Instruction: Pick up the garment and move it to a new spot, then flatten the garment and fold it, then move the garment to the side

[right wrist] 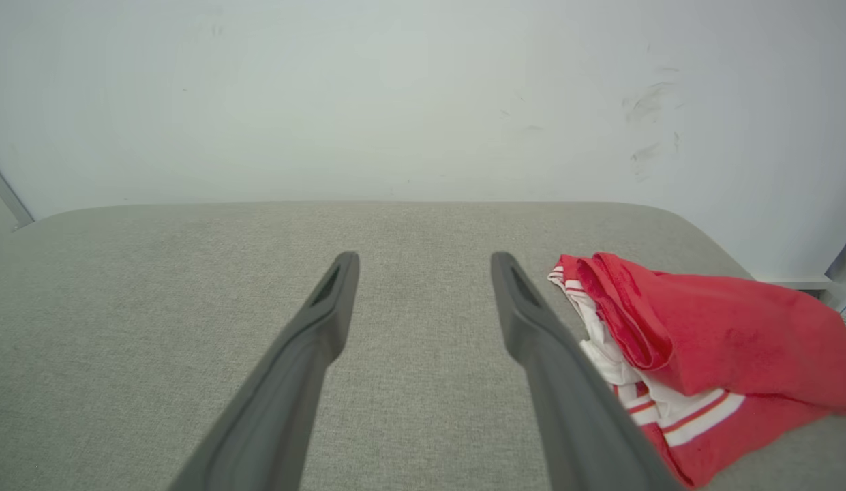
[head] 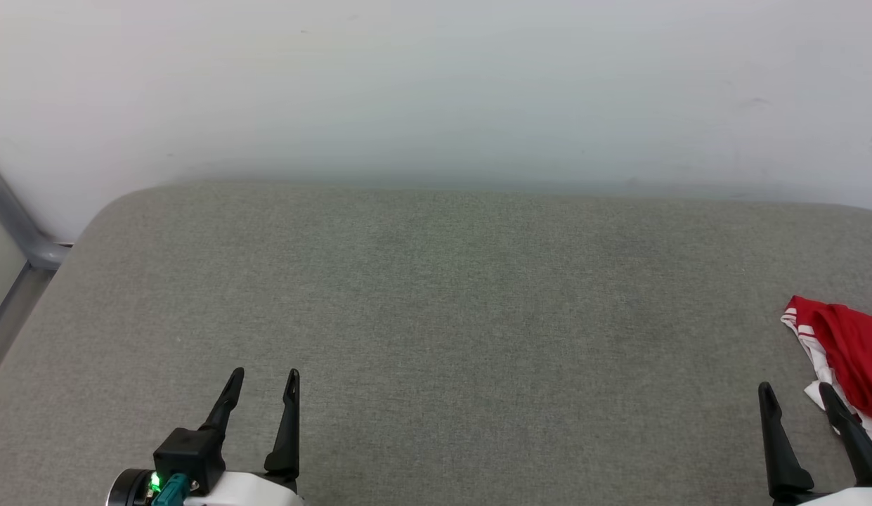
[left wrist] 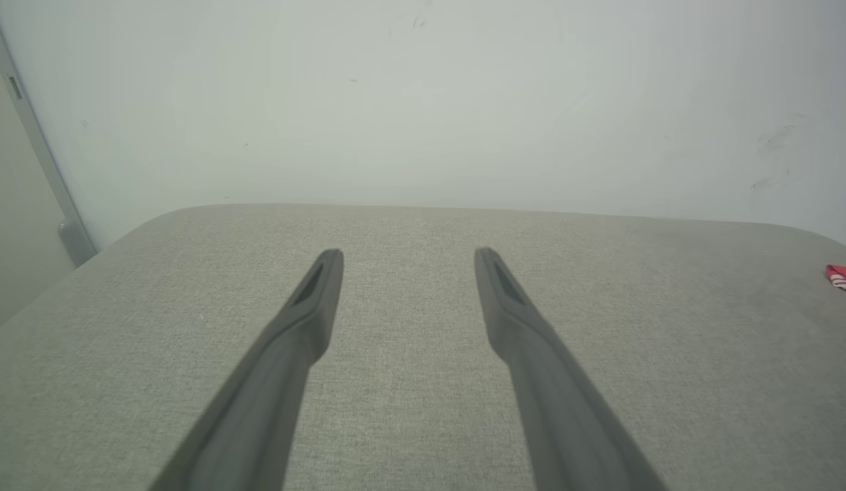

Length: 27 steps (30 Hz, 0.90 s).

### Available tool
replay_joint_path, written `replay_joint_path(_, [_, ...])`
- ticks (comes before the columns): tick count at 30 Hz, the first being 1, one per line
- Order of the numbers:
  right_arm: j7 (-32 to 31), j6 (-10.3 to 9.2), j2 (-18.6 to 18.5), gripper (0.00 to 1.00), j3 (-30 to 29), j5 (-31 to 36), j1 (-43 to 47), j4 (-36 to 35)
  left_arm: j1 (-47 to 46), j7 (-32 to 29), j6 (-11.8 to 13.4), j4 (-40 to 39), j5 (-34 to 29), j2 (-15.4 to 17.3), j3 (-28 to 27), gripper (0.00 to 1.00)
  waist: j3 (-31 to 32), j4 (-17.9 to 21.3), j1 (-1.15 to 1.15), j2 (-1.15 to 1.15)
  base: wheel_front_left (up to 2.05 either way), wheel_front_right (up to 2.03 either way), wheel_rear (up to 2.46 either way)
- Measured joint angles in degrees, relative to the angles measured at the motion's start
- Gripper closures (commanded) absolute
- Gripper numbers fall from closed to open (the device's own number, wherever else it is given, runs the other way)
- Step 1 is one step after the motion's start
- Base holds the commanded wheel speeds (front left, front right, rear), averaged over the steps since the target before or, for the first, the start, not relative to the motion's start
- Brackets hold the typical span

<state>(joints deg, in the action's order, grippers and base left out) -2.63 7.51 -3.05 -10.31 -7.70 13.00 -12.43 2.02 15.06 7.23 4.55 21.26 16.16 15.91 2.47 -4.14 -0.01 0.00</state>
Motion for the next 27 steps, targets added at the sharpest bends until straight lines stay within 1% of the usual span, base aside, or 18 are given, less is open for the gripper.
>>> replay_joint_path(5, [-0.52, 0.00, 0.04, 0.00, 0.31, -1.24, 0.82, -1.41, 0.09, 0.00, -0.14, 0.79, 0.34, -0.03, 0.11, 0.00, 0.03, 0.68, 0.00, 0.00, 0.00, 0.00, 0.00])
replay_joint_path(16, [-0.69, 0.00, 0.05, 0.00, 0.91, -0.97, 0.51, -1.80, -0.16, 0.00, -0.27, 1.74, 0.51, -0.36, 0.45, 0.00, 0.11, 0.72, 0.01, 0.00, 0.00, 0.00, 0.00])
replay_joint_path(17, [-0.69, 0.00, 0.05, 1.00, 0.92, -0.96, 0.51, -1.79, -0.24, 0.00, -0.53, 1.72, 0.62, -0.41, 0.48, 1.00, 0.09, 0.71, 0.01, 0.00, 0.00, 0.00, 0.00])
replay_joint_path(21, [-0.73, 0.01, 0.15, 1.00, 1.04, -1.03, 1.04, 0.55, 1.10, -0.29, -0.60, 3.54, 0.80, -1.03, 0.81, 1.00, 0.08, 0.73, 0.01, 0.00, 0.00, 0.00, 0.00])
replay_joint_path(27, [-1.00, 0.00, 0.22, 1.00, 1.26, -7.53, 0.42, 2.81, 1.26, -1.85, -1.55, 4.14, 6.45, -2.08, -0.44, 1.00, -0.05, 0.89, 0.01, 0.00, 0.00, 0.00, 0.00])
